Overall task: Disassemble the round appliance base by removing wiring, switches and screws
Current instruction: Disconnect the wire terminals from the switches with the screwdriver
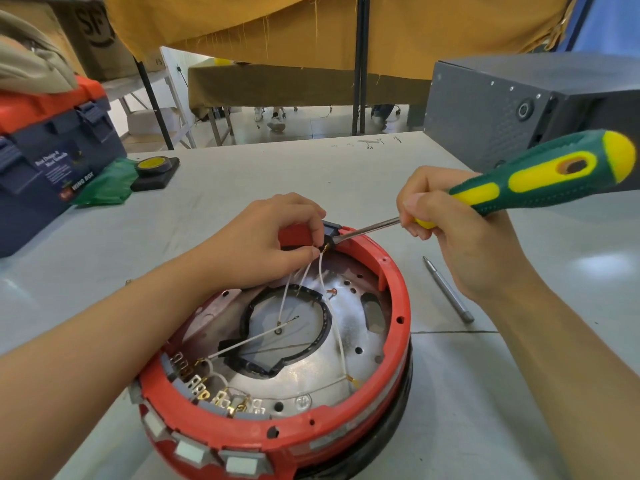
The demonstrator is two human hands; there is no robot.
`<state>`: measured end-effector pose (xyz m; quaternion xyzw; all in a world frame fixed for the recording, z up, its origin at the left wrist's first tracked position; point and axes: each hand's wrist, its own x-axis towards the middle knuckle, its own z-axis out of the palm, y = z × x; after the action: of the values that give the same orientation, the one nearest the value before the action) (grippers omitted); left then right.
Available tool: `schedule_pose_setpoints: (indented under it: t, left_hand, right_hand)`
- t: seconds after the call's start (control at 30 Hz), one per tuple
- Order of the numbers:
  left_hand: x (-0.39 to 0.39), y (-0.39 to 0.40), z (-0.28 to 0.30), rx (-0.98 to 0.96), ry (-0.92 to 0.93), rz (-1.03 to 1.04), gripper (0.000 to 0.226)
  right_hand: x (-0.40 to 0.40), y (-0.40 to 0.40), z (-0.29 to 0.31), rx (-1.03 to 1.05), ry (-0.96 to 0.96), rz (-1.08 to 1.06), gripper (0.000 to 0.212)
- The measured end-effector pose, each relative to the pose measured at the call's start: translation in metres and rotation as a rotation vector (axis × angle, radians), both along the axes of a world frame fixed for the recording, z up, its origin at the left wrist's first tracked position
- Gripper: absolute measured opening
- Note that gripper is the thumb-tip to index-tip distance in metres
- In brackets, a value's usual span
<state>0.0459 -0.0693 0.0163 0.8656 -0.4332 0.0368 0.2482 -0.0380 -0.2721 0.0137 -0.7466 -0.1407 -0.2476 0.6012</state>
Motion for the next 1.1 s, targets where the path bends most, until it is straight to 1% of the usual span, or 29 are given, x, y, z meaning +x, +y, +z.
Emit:
schedule_pose_setpoints:
  t: [0.07, 0.43, 0.53, 0.63, 0.77, 0.87, 0.97, 1.1]
  left_hand:
    - [-0.001, 0.0, 0.001, 0.011, -0.022, 0.005, 0.01]
    - [-0.001, 0.0, 0.002, -0.005, -0.009, 0.006, 0.008]
    - [-0.001, 0.0, 0.003, -0.002, -0.013, 0.009, 0.008]
    - [-0.001, -0.001, 0.002, 0.005, -0.02, 0.009, 0.008]
    - [-0.001, -0.002, 0.003, 0.009, -0.041, 0.0, 0.008]
    - [0.0, -0.002, 0.003, 0.009, -0.041, 0.0, 0.008]
    - [0.0, -0.002, 0.002, 0.005, -0.042, -0.003, 0.008]
    - [0.001, -0.002, 0.002, 0.002, -0.04, -0.002, 0.009]
  right_hand:
    - [-0.002, 0.0, 0.002, -0.05, 0.003, 0.002, 0.017]
    - [-0.011, -0.004, 0.011, -0.348, -0.001, 0.047, 0.012]
    - [-0.01, -0.003, 0.01, -0.37, -0.012, 0.045, 0.014]
    - [-0.006, -0.004, 0.006, -0.264, 0.002, 0.05, 0.017]
    - [0.004, -0.008, 0.0, -0.016, 0.048, 0.085, 0.017]
    - [0.01, -0.013, -0.005, 0.107, 0.07, 0.103, 0.023]
    - [0.015, -0.015, -0.007, 0.209, 0.077, 0.132, 0.029]
    - [0.019, -0.017, -0.01, 0.296, 0.093, 0.134, 0.024]
